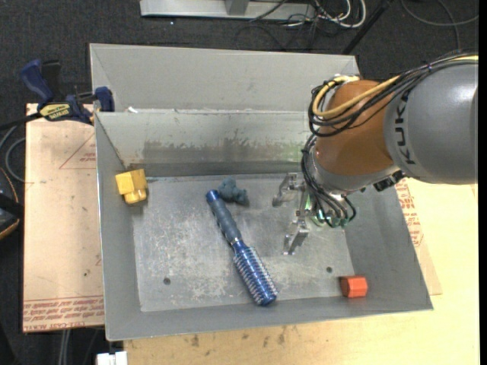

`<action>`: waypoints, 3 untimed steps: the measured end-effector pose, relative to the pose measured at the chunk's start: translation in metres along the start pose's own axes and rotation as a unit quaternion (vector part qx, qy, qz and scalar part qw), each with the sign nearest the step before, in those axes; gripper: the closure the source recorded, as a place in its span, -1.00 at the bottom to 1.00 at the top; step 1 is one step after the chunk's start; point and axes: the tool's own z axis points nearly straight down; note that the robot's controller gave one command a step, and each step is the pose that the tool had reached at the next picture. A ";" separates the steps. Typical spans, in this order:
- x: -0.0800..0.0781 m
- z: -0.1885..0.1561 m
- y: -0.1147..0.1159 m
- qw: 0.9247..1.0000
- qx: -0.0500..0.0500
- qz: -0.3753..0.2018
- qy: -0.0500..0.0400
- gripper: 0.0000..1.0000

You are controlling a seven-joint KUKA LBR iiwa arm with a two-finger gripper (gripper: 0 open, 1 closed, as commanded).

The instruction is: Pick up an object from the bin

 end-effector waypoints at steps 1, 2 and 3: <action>0.012 0.043 0.098 0.996 -0.001 -0.091 -0.002 -1.00; 0.024 0.051 0.154 0.980 0.001 -0.200 -0.007 -1.00; 0.061 0.055 0.204 0.995 -0.001 -0.096 -0.011 -1.00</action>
Offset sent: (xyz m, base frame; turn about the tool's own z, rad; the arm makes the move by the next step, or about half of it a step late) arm -0.0109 0.0935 -0.0409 -0.1746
